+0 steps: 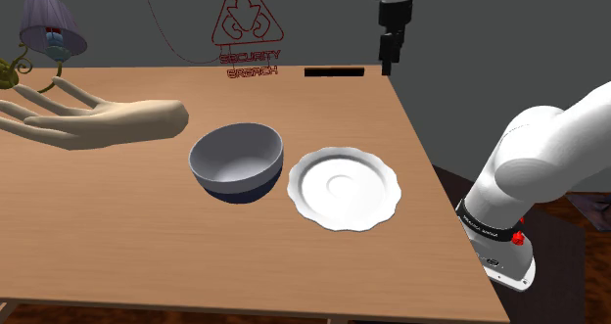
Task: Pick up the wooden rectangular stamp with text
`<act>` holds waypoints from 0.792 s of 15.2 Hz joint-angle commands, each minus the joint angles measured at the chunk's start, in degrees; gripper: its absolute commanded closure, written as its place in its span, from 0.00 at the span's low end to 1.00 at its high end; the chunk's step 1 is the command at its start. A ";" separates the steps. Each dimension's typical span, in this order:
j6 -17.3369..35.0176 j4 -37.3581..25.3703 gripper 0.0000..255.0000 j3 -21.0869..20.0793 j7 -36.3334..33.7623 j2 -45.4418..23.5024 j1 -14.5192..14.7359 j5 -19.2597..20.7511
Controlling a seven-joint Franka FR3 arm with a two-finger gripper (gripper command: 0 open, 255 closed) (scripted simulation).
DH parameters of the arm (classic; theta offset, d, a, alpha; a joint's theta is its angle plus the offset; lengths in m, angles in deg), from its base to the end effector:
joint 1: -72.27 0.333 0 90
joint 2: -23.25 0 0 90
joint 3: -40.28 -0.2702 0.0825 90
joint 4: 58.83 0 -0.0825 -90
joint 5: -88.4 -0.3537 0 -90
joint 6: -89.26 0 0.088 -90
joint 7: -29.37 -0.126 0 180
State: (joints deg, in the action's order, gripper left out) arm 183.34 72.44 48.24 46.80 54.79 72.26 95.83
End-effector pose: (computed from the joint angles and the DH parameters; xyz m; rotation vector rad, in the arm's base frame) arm 0.3618 -0.0704 0.4918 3.0868 0.3175 -0.1734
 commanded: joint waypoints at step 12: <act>9.95 -21.19 0.00 7.58 25.55 -28.06 3.15 -5.06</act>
State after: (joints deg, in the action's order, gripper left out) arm 192.69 53.64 55.36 70.01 29.56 75.34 91.67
